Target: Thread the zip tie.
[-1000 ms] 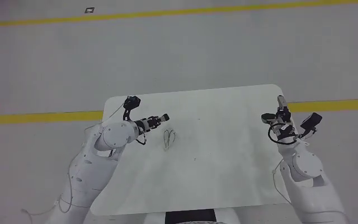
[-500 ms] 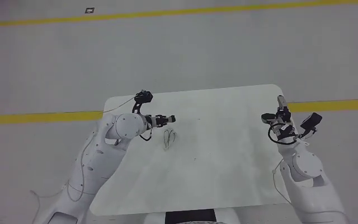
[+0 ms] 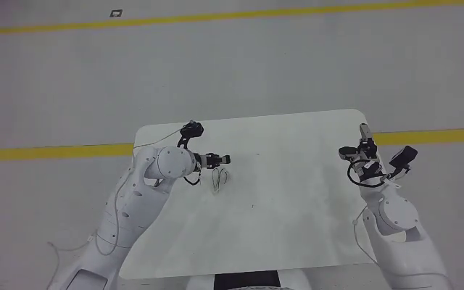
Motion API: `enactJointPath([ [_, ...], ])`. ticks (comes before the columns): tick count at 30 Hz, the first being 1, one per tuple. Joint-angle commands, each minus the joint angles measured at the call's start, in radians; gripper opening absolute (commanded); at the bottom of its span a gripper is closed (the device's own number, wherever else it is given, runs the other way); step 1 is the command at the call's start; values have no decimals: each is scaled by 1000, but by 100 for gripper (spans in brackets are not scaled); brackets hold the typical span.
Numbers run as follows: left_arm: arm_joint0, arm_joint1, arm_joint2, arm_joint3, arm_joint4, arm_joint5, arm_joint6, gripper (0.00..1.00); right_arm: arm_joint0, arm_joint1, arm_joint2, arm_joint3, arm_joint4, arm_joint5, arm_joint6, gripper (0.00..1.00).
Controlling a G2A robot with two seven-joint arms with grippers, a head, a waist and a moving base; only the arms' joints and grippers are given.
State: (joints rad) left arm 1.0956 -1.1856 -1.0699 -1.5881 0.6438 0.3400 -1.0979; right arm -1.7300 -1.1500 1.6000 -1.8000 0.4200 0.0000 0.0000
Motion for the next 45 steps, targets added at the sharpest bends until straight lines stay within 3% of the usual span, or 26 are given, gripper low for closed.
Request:
enactJointPath([
  [1,0,-1,7,-3,0,0,-1,100,0,0,0,0,0,0,0,100],
  [4,-24,-12,49,25,22,0,-22,100,0,0,0,0,0,0,0,100],
  [7,-72,-32,89,81,38,0,-96,100,0,0,0,0,0,0,0,100],
  [10,-123,-61,123,149,62,0,-148,100,0,0,0,0,0,0,0,100],
  [13,-149,-92,131,195,72,0,-148,100,0,0,0,0,0,0,0,100],
  [21,-151,-94,131,193,77,0,-142,100,0,0,0,0,0,0,0,100],
  [24,-136,-93,138,193,87,0,-129,100,0,0,0,0,0,0,0,100],
  [29,-119,-90,128,177,119,0,-203,100,0,0,0,0,0,0,0,100],
  [33,-105,-94,89,159,167,0,-252,100,0,0,0,0,0,0,0,100],
  [45,-102,-96,85,149,181,0,-256,100,0,0,0,0,0,0,0,100],
])
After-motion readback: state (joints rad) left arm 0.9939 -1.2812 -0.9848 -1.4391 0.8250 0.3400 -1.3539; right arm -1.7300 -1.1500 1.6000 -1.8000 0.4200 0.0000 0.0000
